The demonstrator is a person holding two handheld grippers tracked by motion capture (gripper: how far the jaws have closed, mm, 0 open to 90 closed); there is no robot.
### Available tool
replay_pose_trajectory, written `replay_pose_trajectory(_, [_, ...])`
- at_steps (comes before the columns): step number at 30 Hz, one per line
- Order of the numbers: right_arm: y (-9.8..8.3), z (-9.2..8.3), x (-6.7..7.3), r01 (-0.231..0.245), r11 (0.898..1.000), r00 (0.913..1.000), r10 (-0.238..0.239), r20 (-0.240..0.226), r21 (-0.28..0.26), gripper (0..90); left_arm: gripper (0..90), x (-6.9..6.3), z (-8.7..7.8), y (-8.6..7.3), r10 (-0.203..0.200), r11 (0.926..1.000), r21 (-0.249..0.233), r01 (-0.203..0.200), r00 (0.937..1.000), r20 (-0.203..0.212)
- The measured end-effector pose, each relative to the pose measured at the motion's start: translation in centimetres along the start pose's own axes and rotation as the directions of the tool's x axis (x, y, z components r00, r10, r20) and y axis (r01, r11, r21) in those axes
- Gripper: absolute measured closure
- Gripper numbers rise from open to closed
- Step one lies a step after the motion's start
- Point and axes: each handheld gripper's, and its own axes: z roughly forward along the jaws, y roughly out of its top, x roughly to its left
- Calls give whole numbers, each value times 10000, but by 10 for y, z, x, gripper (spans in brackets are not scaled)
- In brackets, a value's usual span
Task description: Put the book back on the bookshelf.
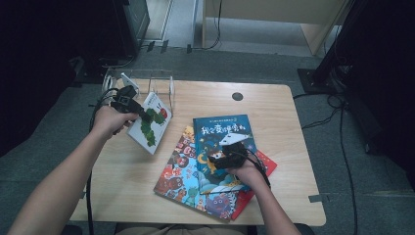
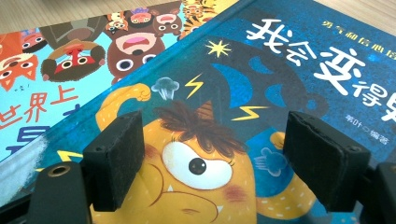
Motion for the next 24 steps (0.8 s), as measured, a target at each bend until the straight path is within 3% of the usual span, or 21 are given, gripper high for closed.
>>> replay_pose_trajectory(24, [0,0,0,2,10000,10000,-2,0,1,206,773,-2,14,19,-488,9985,-291,474,9975,-502])
